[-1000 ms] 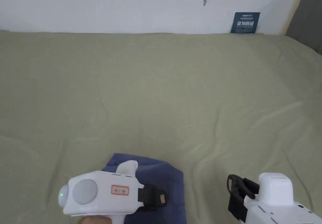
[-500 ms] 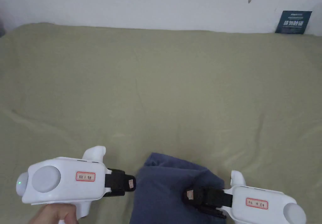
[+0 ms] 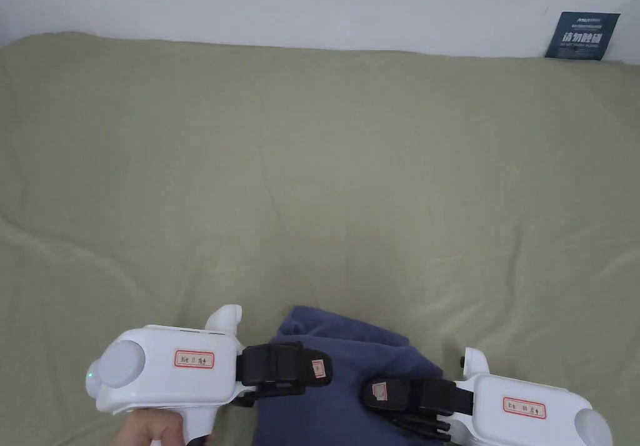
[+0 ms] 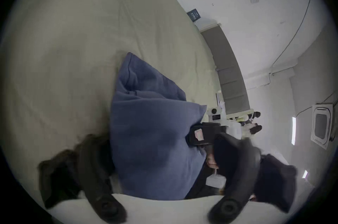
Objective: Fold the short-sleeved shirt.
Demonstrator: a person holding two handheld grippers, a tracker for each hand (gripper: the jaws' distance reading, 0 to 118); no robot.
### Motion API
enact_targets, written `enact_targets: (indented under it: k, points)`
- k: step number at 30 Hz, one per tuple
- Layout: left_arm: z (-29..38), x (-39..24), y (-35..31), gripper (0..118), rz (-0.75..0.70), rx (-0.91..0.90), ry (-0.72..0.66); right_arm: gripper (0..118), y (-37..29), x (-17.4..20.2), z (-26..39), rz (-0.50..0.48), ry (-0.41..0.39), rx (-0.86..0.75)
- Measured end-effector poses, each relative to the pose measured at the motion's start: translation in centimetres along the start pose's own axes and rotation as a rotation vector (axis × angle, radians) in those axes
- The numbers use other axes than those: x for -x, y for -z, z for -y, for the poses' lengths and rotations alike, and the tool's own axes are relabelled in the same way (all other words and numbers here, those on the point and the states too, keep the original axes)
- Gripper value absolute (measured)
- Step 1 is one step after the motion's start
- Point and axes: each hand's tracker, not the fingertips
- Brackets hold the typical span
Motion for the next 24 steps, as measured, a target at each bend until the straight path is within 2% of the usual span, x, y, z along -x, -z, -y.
enact_targets:
  k: [1, 2, 3, 5, 8, 12, 15, 24]
  points:
    - [-0.3, 0.4, 0.0, 40, -0.023, 0.004, 0.001, 1, 0.0, 0.5, 0.1, 0.021, -0.015, -0.005]
    - [-0.4, 0.7, -0.1, 32, -0.101, -0.009, 0.025, 1, 0.0, 0.9, 0.3, 0.057, -0.041, -0.014]
    - [-0.4, 1.1, 0.1, 32, -0.125, 0.008, 0.012, 1, -0.1, 0.8, 0.0, 0.067, -0.051, -0.023]
    - [-0.5, 2.1, -0.3, 32, -0.042, 0.006, -0.040, 1, -0.1, 1.8, 0.1, 0.121, -0.084, -0.032]
    - [-0.7, 0.8, -1.3, 32, -0.056, 0.006, -0.013, 1, -0.5, 3.6, 0.6, 0.135, -0.133, -0.048]
    - [-1.4, 0.2, -4.6, 32, -0.076, -0.010, 0.010, 1, -1.2, 6.2, 1.0, 0.175, -0.245, -0.068]
    - [-2.6, 1.2, -9.1, 32, -0.130, -0.051, 0.002, 1, -1.3, 7.5, 1.3, 0.165, -0.291, -0.074]
    - [-7.7, 9.2, -28.1, 32, -0.384, -0.216, -0.049, 1, 1.8, 9.2, 1.0, 0.177, -0.344, -0.054]
